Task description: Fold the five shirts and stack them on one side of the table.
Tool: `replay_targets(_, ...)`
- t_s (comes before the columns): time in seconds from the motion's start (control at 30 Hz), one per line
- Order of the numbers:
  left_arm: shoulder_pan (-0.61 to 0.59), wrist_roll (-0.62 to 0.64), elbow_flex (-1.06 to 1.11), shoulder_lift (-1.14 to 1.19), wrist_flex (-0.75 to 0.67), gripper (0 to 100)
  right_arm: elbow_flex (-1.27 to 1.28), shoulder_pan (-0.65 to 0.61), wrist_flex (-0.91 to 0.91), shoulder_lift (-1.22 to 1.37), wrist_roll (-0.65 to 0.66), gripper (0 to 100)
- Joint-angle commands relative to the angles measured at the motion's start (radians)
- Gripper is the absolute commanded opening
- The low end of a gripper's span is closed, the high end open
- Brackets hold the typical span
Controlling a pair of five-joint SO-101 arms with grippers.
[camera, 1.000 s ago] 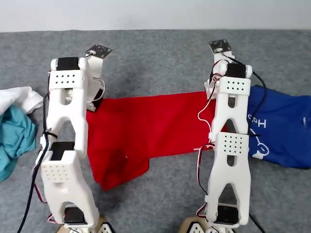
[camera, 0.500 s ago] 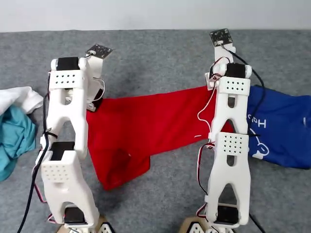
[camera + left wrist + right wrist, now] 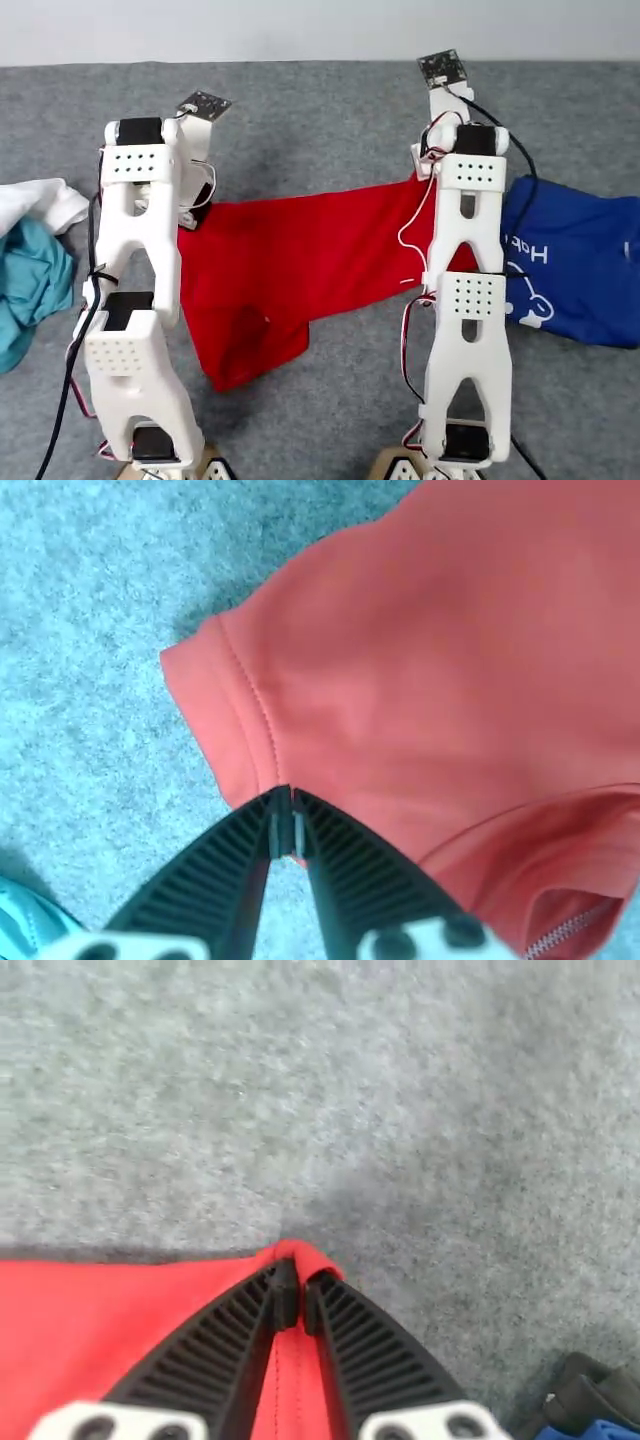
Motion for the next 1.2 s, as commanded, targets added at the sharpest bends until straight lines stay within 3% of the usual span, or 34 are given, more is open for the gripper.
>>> replay_targets(0.0, -0.002, 0.003, -0.002, -0.055, 0.026, 0, -0.044, 0.010, 0.016, -0.021, 0.011, 2.5)
replay_targets(0.2, 0.005, 0.005, -0.002, -0.063, 0.028, 0, -0.049, 0.012, 0.180, -0.056, 0.005, 21.4)
replay_targets(0.53, 0.009, 0.006, -0.001, -0.077, 0.029, 0, -0.041, -0.024, 0.294, -0.231, 0.009, 20.8)
replay_targets(0.7, 0.066, 0.006, 0.082, -0.209, 0.029, 0, 0.002, -0.004, 0.295, -0.325, 0.009, 19.9)
replay_targets(0.77, 0.063, 0.006, 0.142, -0.284, 0.029, 0, 0.097, -0.004, 0.295, -0.398, 0.014, 15.1)
replay_targets(0.9, -0.061, 0.011, 0.246, -0.420, 0.028, 0, 0.422, -0.044, 0.294, -0.601, 0.143, 6.5)
replay_targets(1.17, -0.500, -0.014, 0.375, -0.603, 0.028, 0, 1.017, -0.219, 0.291, -0.975, 0.364, 6.5)
